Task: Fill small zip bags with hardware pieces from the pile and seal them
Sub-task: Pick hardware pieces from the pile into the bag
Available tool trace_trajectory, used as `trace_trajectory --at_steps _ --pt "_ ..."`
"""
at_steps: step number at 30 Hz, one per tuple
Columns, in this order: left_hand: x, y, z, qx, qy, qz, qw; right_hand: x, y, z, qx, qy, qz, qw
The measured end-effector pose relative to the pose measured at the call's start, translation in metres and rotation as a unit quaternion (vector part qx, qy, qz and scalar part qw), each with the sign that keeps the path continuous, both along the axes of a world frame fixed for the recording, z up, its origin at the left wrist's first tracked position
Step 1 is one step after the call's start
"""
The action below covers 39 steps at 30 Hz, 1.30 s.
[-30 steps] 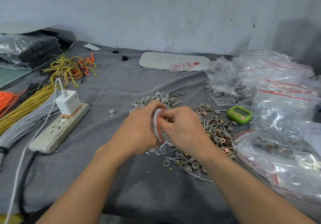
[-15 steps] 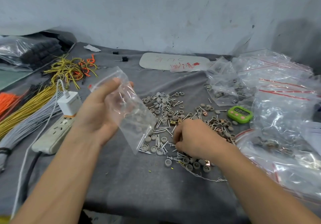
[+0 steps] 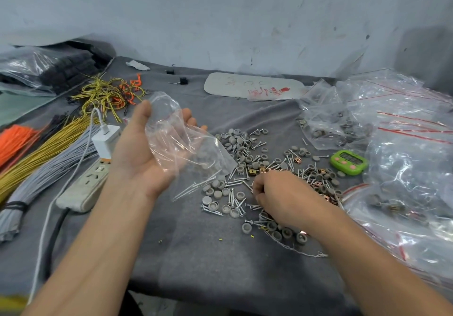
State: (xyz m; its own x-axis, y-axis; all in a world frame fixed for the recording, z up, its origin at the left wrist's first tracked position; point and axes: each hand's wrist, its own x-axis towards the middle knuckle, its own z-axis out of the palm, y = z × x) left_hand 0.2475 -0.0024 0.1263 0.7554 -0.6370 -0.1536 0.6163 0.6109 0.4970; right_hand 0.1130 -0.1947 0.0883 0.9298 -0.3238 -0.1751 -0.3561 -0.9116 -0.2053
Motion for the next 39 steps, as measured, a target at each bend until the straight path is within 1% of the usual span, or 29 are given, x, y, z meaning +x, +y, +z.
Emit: trace_trajectory --at_steps 5,8,10,14,16,17,18,19,20,21,22,23,25,26,27,28,29,30,32,33,35,36,37,38,39 --pt "0.003 0.0 -0.001 0.002 0.029 0.005 1.0 -0.002 0.005 0.002 -0.019 0.021 0.008 1.0" --pt "0.003 -0.001 0.0 0.021 0.042 0.022 0.999 -0.001 0.006 0.0 -0.043 0.016 0.01 0.999" --pt "0.004 -0.003 0.0 0.036 0.052 0.029 0.998 -0.001 0.005 0.0 -0.047 0.003 0.005 0.999" --pt "0.009 -0.001 -0.004 0.056 0.075 0.032 0.995 -0.002 0.002 0.001 -0.017 -0.052 -0.025 0.998" --pt "0.008 -0.003 -0.003 0.069 0.045 0.046 0.996 -0.002 -0.002 0.001 0.014 -0.103 -0.043 0.994" --pt "0.005 -0.005 -0.002 0.096 -0.002 0.081 0.992 -0.002 -0.004 0.001 0.039 -0.136 -0.054 0.988" --pt "0.002 -0.007 -0.003 0.16 -0.091 0.14 0.973 -0.001 -0.006 0.002 0.072 -0.172 -0.066 0.98" --pt "-0.001 -0.008 -0.003 0.263 -0.221 0.21 0.915 -0.001 -0.007 0.003 0.115 -0.207 -0.075 0.969" --pt "-0.004 -0.01 -0.005 0.362 -0.357 0.266 0.819 -0.001 -0.008 0.005 0.163 -0.238 -0.081 0.954" --pt "-0.007 -0.013 -0.007 0.436 -0.466 0.293 0.712 -0.001 -0.008 0.007 0.212 -0.263 -0.084 0.937" --pt "-0.011 -0.017 -0.01 0.482 -0.538 0.288 0.629 -0.001 -0.008 0.009 0.256 -0.283 -0.084 0.92" --pt "-0.015 -0.021 -0.015 0.515 -0.584 0.265 0.569 -0.002 -0.008 0.012 0.29 -0.3 -0.082 0.905" --pt "-0.025 -0.034 -0.027 0.553 -0.649 0.221 0.473 -0.002 -0.008 0.013 0.311 -0.332 -0.077 0.887" --pt "-0.03 -0.041 -0.033 0.551 -0.68 0.208 0.437 -0.002 -0.008 0.013 0.29 -0.348 -0.073 0.889" --pt "-0.035 -0.047 -0.038 0.541 -0.704 0.199 0.415 -0.002 -0.008 0.012 0.255 -0.356 -0.065 0.897" --pt "-0.038 -0.052 -0.042 0.531 -0.718 0.187 0.41 -0.001 -0.006 0.012 0.219 -0.357 -0.051 0.907" --pt "-0.04 -0.056 -0.043 0.525 -0.723 0.169 0.417 0.0 -0.003 0.012 0.195 -0.353 -0.034 0.914" --pt "-0.041 -0.06 -0.045 0.519 -0.725 0.155 0.425 0.001 0.0 0.011 0.189 -0.347 -0.015 0.919" --pt "-0.039 -0.063 -0.048 0.512 -0.721 0.131 0.448 0.004 0.006 0.01 0.219 -0.331 0.021 0.918" --pt "-0.039 -0.063 -0.048 0.516 -0.708 0.117 0.467 0.006 0.008 0.011 0.252 -0.328 0.026 0.91" --pt "-0.036 -0.06 -0.047 0.531 -0.673 0.104 0.504 0.007 0.006 0.017 0.322 -0.355 -0.003 0.878" --pt "-0.033 -0.057 -0.047 0.538 -0.654 0.105 0.521 0.008 0.001 0.02 0.341 -0.377 -0.028 0.861" --pt "-0.03 -0.054 -0.046 0.544 -0.634 0.108 0.539 0.007 -0.006 0.022 0.342 -0.393 -0.056 0.852" --pt "-0.027 -0.051 -0.045 0.543 -0.613 0.114 0.562 0.006 -0.013 0.024 0.32 -0.394 -0.082 0.858" --pt "-0.023 -0.048 -0.043 0.536 -0.593 0.119 0.589 0.004 -0.019 0.025 0.277 -0.372 -0.098 0.881"
